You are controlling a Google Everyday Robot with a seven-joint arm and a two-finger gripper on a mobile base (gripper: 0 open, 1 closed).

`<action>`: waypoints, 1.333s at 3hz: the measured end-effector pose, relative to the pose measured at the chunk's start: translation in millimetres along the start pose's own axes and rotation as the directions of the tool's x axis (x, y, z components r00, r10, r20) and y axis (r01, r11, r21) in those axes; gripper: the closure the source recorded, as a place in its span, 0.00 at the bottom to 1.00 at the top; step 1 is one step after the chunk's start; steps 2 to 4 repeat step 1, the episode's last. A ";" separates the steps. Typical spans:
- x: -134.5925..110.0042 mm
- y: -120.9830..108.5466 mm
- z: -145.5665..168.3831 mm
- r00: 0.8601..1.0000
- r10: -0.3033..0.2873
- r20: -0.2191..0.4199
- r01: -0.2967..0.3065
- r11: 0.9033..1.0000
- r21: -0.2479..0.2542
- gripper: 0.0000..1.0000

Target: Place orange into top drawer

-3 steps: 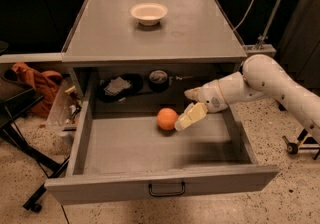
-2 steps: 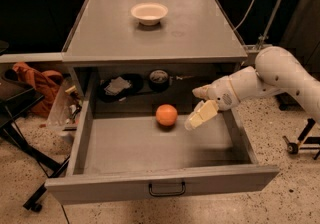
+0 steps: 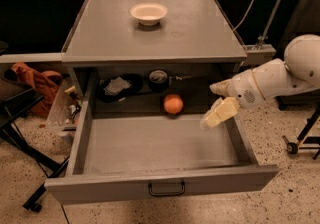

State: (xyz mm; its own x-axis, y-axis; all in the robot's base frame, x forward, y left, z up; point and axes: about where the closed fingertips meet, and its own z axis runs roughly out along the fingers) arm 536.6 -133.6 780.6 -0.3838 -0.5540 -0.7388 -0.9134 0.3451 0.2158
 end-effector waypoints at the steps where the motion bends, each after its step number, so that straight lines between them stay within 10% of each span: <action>1: -0.9 0.7 -1.8 1.000 -0.002 -0.001 0.002 1.000 0.004 0.00; 4: -0.9 0.7 -1.8 1.000 -0.002 -0.001 0.002 1.000 0.004 0.00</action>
Offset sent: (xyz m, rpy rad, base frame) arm 0.0000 0.0000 0.0000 0.0000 0.0000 0.0000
